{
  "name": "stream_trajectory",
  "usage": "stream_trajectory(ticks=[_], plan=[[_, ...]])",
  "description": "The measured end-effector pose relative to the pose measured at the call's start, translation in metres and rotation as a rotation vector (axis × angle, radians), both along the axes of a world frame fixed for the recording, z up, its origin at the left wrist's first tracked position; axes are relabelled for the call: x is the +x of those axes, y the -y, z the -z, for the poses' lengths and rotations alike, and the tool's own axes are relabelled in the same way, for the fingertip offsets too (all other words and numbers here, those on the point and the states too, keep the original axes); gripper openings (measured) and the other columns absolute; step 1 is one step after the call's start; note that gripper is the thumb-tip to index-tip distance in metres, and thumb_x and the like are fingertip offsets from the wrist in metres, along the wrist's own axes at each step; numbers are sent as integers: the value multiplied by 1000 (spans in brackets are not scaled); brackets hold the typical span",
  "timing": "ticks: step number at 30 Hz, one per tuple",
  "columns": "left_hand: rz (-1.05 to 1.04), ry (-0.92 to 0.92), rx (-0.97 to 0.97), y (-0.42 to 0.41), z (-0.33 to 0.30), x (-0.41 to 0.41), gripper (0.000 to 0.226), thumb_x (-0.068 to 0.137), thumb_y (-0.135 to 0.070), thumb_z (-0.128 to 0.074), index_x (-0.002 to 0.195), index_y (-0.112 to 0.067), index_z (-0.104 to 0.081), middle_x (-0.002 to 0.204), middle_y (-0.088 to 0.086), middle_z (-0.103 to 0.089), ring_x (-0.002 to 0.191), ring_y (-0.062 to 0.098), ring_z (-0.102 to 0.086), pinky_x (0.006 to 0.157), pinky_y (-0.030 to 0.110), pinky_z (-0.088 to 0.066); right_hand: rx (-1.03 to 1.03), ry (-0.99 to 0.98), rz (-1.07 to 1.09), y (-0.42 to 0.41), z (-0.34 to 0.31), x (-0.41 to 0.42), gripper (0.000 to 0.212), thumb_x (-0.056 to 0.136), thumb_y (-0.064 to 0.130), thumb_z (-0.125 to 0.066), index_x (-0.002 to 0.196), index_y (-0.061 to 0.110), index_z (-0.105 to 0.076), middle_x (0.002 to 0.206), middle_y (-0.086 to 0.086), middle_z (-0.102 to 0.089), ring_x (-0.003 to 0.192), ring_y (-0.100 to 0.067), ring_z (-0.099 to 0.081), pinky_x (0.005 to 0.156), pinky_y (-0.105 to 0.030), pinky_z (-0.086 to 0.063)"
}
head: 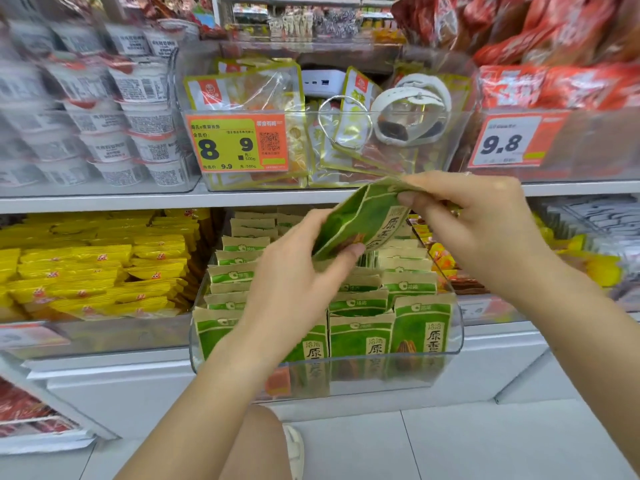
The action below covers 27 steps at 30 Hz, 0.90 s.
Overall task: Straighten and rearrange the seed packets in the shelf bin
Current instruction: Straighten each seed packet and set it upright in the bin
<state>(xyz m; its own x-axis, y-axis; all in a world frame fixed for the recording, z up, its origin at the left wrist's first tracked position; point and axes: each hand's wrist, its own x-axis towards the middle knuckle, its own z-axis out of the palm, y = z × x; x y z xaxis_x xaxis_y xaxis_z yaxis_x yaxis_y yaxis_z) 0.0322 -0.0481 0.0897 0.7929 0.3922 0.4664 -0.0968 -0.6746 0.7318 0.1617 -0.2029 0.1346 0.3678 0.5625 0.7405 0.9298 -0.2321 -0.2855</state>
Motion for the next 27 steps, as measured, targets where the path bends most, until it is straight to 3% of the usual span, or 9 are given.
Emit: stream_trajectory(ticks=[3,7,11,15,18,22,25,27], plan=[[48,95,-157,17,-4,-20,14,87,-30,-71,97,-35,-62,84,-22,-68,77,0,-63,68,19,-48,144,-255,-131,7,-6,-25,15,87,21,-63,95,29,-72,83,15,-72,79,0,-65,74,-21,-50],[127,163,-296,40,-6,-48,15,86,-35,-71,98,-29,-67,89,-11,-73,83,10,-69,74,33,-57,351,-650,-308,17,-10,-61,16,84,20,-68,99,26,-65,85,9,-75,82,-7,-69,75,-25,-55],[186,83,-675,57,10,-69,26,75,-34,-68,99,-25,-70,90,-2,-77,85,14,-74,71,27,-60,272,-1015,-252,27,15,-92,16,80,30,-69,93,19,-69,79,10,-74,72,-2,-67,59,-20,-53],[135,-16,-871,76,50,-90,30,84,-36,-62,104,-16,-72,97,6,-77,94,22,-73,83,37,-58,263,-1395,-195,40,67,-122,29,72,39,-62,89,18,-74,85,-1,-74,72,-12,-66,60,-25,-53],[89,-82,-1001,90,75,-107,36,90,-33,-55,111,-9,-71,105,9,-75,104,28,-70,90,39,-55,279,-1525,-137,52,97,-143,30,72,40,-62,88,19,-77,83,-2,-73,70,-13,-65,61,-23,-51],[41,-164,-1060,103,91,-123,38,92,-40,-53,105,-12,-76,106,13,-74,107,35,-67,99,56,-48,338,-1604,-89,66,115,-164,26,73,37,-62,82,18,-77,75,0,-71,62,-9,-62,56,-18,-50],[-12,-200,-1005,108,92,-123,33,98,-35,-51,106,-14,-75,103,7,-76,104,28,-69,98,53,-50,411,-1597,-34,69,121,-173,23,76,32,-61,82,15,-75,74,0,-71,61,-9,-63,54,-18,-50],[-61,-160,-887,109,94,-121,22,97,-32,-58,117,-27,-67,106,-6,-74,101,17,-70,90,45,-55,457,-1572,11,69,123,-176,17,83,24,-61,83,15,-75,74,-1,-72,61,-8,-63,53,-18,-50]])
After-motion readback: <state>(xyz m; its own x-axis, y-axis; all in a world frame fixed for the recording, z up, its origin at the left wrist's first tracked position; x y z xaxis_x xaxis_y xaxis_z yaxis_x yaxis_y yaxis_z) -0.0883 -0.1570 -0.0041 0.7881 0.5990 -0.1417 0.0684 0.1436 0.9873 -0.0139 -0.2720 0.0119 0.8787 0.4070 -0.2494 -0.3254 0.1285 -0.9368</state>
